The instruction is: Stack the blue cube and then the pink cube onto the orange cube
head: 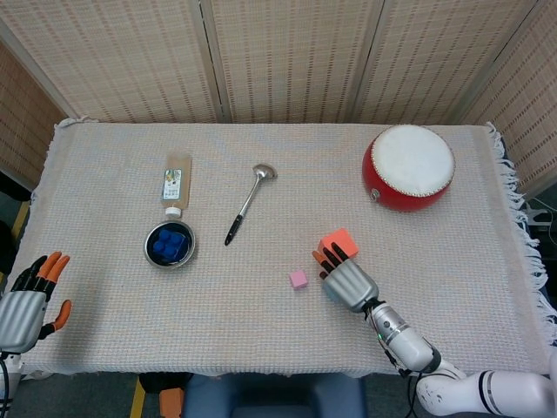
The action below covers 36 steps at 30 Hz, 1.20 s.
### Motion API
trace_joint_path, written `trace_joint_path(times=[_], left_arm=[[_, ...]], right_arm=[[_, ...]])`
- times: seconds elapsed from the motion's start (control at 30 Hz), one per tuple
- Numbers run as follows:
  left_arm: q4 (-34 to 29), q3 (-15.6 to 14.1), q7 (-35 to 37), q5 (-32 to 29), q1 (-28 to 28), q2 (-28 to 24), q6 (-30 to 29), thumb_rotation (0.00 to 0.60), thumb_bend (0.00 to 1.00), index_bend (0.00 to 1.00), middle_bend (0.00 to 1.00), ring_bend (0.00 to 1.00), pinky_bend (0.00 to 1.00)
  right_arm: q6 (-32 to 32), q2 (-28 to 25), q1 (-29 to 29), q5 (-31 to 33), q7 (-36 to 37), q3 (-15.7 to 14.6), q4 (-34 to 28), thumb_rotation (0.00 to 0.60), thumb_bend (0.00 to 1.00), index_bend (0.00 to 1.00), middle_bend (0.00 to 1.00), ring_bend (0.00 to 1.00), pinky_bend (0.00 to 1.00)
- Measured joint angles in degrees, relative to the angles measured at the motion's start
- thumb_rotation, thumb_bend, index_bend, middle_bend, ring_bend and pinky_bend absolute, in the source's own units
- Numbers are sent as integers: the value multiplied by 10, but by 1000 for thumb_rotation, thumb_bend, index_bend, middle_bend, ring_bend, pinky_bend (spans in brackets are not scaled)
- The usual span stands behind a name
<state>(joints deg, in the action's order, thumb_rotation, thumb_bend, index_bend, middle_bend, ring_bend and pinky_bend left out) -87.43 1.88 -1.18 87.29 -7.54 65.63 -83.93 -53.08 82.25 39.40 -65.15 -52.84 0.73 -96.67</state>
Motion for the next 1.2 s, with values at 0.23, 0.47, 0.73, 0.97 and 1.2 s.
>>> trace_joint_path(times=[0.23,0.47,0.73,0.97,1.2], left_arm=[[-1,-1,1,1,1,-1,-2,600,482,0,0,0,157],[-2,-1,-1,3,1,0,-2,600,483,0,0,0,157],[-1,-2,-1,4,0,0,0,600,482,0,0,0,157],[-1,-3,1,5,0,0,1,600,482,0,0,0,157],[0,-3,0,2,-1,-1,4,600,482,0,0,0,157]], right_arm=[[-22,-7,-4,-16,20,-4,-6,600,144,474,0,0,0],[-35,-34,-8,-31,53,1,-37,600,145,475,0,0,0],[-52,-100,5,-21,72,46,-116,600,144,473,0,0,0],[-49,-109,43,80,21,76,-123,600,144,473,0,0,0],[-42,-104,87,199,-16,85,-94,600,144,473,0,0,0]])
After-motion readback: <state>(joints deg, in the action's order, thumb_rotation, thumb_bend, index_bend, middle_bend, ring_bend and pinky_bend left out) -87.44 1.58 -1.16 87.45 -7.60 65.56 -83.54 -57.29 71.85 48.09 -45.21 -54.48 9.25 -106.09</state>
